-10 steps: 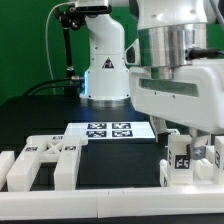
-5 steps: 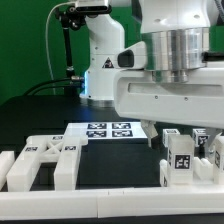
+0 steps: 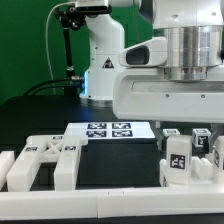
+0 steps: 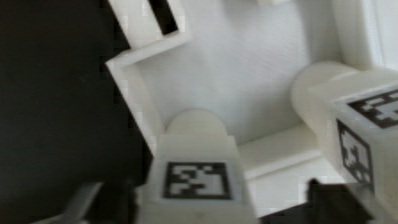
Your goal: Assemble chair
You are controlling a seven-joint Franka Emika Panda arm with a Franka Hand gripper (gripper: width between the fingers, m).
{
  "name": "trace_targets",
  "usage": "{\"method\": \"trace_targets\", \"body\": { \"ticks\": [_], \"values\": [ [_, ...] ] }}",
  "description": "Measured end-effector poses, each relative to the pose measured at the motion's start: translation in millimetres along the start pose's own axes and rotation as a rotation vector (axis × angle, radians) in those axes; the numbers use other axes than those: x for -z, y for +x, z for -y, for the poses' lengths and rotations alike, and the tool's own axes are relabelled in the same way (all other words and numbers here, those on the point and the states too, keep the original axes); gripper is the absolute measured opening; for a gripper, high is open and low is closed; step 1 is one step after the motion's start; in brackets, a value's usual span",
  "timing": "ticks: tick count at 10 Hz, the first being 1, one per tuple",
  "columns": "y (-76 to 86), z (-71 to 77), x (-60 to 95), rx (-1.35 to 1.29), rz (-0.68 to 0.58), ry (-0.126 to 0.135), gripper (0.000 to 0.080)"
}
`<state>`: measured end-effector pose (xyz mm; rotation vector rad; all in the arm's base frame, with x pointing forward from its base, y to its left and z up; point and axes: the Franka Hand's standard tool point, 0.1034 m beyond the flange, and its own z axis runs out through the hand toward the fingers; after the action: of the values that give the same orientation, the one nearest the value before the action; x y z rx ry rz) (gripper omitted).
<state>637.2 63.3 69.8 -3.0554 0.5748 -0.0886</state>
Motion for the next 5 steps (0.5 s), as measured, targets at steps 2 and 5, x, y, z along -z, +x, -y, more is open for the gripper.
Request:
{"method": "trace_targets", "body": {
  "ticks": [2,5],
  "values": [
    [0.0,-0.6,-0.3,-0.119,0.001,0.001,0.0288],
    [-0.8,0.3,-0.5,-0.372,0.013,0.003,0.0289]
  ]
}}
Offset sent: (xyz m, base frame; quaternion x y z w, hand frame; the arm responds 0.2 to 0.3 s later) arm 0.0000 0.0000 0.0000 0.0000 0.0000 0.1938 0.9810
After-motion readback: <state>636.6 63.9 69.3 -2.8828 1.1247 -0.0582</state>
